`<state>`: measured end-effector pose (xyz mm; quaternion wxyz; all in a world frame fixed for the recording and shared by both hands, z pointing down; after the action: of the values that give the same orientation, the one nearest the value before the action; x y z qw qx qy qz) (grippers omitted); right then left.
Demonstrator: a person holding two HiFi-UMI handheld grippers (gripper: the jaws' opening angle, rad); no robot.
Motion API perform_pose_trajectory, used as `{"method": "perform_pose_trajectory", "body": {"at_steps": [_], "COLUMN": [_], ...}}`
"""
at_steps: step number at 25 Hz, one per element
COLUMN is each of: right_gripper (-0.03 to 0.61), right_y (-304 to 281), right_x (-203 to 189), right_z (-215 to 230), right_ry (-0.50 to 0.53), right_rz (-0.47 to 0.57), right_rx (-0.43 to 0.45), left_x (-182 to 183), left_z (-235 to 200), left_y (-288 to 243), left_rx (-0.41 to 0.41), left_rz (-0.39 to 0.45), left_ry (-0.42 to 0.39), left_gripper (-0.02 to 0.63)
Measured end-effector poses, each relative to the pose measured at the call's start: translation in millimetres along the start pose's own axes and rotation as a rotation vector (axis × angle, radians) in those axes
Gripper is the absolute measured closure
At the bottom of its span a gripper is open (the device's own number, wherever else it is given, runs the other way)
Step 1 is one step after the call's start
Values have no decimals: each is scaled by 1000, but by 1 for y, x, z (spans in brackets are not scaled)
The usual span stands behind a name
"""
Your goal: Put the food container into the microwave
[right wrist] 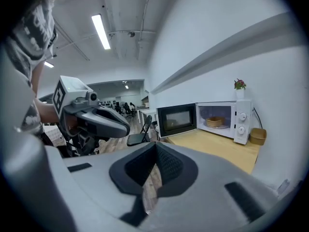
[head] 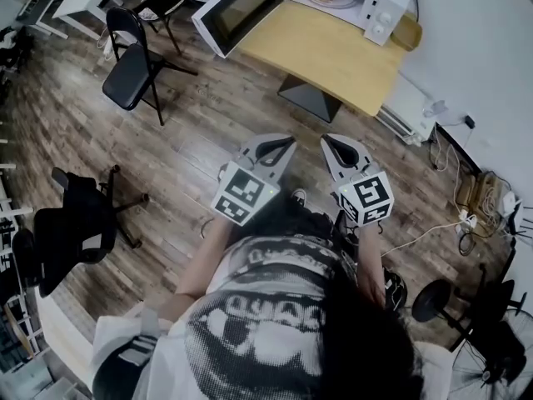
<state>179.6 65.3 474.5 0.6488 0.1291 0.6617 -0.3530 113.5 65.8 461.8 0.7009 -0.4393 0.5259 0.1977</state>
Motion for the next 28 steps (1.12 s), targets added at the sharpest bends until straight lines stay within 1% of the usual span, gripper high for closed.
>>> {"method": "perform_pose_trajectory", "body": {"at_steps": [6, 12, 22, 28], "right_gripper": [574, 574, 574, 574], "right_y": [9, 16, 24, 28], "right_x": [-2, -14, -23, -30], "right_z": [-9, -14, -5, -4], "right_ry": [30, 67, 38, 16], "right_rz": [-12, -74, -83, -89], "right_rx": [24, 35, 20, -3], "left_x": [-2, -5, -19, -26], "left_z": [11, 22, 29, 34], "left_y": [9, 12, 17, 20], "left_rx": [16, 15, 22, 2], "left_rz": [9, 9, -15, -33], "left_ry": [-1, 0, 13, 14], "left_gripper": [612, 612, 612, 612]}}
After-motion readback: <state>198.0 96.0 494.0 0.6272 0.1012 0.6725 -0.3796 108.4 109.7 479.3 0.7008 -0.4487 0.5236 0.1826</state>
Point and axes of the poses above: the fingertips, and each gripper's own axes: y backward along the fingers, z to its right, x out of its top, the point moved 1 cm from there along y, backward along the fingers, and after that the axes turned 5 degrees about x, right-handed, at the moved point
